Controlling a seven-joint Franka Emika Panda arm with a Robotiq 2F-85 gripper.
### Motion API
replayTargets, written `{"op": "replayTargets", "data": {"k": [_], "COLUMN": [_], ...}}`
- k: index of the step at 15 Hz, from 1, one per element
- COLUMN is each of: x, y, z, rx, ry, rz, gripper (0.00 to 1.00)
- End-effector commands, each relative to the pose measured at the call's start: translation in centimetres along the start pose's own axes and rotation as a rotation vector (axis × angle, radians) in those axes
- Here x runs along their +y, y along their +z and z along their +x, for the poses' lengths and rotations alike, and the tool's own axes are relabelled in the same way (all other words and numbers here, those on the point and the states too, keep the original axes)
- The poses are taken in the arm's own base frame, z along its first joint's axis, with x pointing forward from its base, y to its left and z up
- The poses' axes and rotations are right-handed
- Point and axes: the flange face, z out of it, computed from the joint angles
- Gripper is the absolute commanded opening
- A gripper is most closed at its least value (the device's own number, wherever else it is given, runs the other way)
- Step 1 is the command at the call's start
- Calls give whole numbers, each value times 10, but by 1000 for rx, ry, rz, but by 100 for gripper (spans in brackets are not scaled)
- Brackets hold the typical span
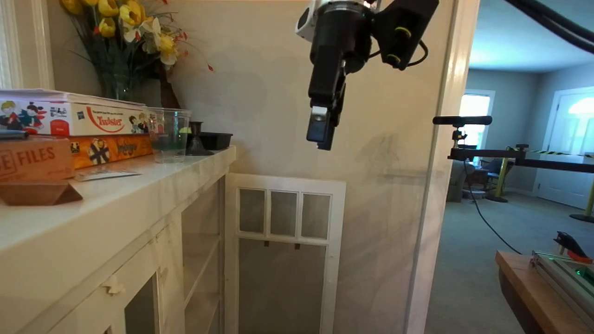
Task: Place the brown object in the cup
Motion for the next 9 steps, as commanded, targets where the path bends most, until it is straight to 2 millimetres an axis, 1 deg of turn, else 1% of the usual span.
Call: {"op": "replayTargets", "data": {"k": [1, 6, 9], "x": [-26, -74, -93], "y": [9, 16, 15], "z": [37, 79, 102], "rx": [62, 104, 121], "ry": [-129, -325, -421], "rz": [-15, -58, -110], "gripper": [100, 100, 100]}}
